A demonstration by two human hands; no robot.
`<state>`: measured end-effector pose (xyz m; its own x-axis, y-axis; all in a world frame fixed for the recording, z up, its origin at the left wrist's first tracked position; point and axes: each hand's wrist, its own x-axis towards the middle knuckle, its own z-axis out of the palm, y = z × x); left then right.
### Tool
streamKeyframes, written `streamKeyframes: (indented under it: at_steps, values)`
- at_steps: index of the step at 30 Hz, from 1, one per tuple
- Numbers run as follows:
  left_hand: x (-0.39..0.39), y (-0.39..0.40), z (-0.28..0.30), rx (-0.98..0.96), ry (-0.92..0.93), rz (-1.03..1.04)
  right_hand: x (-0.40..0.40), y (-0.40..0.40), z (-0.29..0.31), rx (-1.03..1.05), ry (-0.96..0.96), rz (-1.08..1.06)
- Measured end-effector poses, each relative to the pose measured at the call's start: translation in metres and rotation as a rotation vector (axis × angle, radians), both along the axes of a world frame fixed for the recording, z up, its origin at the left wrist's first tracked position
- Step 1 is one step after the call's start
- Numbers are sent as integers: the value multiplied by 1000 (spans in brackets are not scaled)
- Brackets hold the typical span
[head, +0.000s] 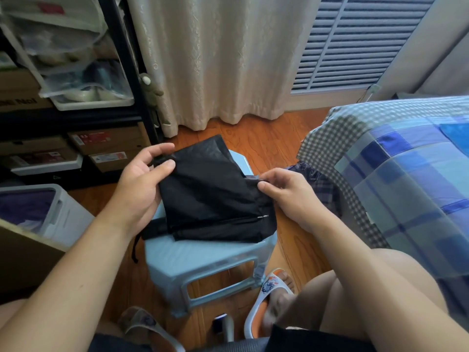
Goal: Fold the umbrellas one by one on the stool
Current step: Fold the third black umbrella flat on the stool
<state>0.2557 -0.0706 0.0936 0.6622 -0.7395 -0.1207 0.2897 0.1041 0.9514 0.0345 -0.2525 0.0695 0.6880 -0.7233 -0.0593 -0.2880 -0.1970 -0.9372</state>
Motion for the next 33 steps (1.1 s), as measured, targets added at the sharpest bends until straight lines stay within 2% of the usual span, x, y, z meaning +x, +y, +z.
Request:
streamKeyframes:
  at_steps: [4, 9, 11, 14, 16, 19, 21, 22, 24, 27, 29, 30, 33]
  values:
    - [20, -23, -24, 125, -29, 107, 13, -1, -10, -61, 21, -63]
    - [31, -34, -50, 232, -147, 124, 25, -3, -18, -76, 48, -117]
    - [28, -36, -47, 198, -167, 156, 26, -3, -16, -31, 47, -111]
    - [29, -36, -42, 163, -230, 183, 18, -5, -15, 142, 55, -24]
    - [36, -33, -43, 210, -275, 207, 17, -6, -20, 128, 93, -37]
    - [35, -20, -34, 369, -553, 321, 25, -10, -27, 42, 167, -128]
    - [21, -2, -18, 332, -805, 354, 32, -13, -29, 39, 200, -166]
    - [13, 9, -11, 292, -925, 293, 35, -15, -30, 53, 207, -183]
    - [2, 34, -13, 288, -1098, 33, 39, -17, -34, 71, 238, -200]
    - [6, 61, -40, 631, -1236, -324, 41, -19, -35, 0, 323, -248]
    - [11, 70, -56, 885, -1177, -402, 36, -21, -31, -143, 393, -320]
    - [14, 72, -60, 915, -1132, -397, 32, -21, -27, -192, 397, -365]
    - [18, 73, -66, 764, -992, -287, 16, -7, -15, -120, 248, -470]
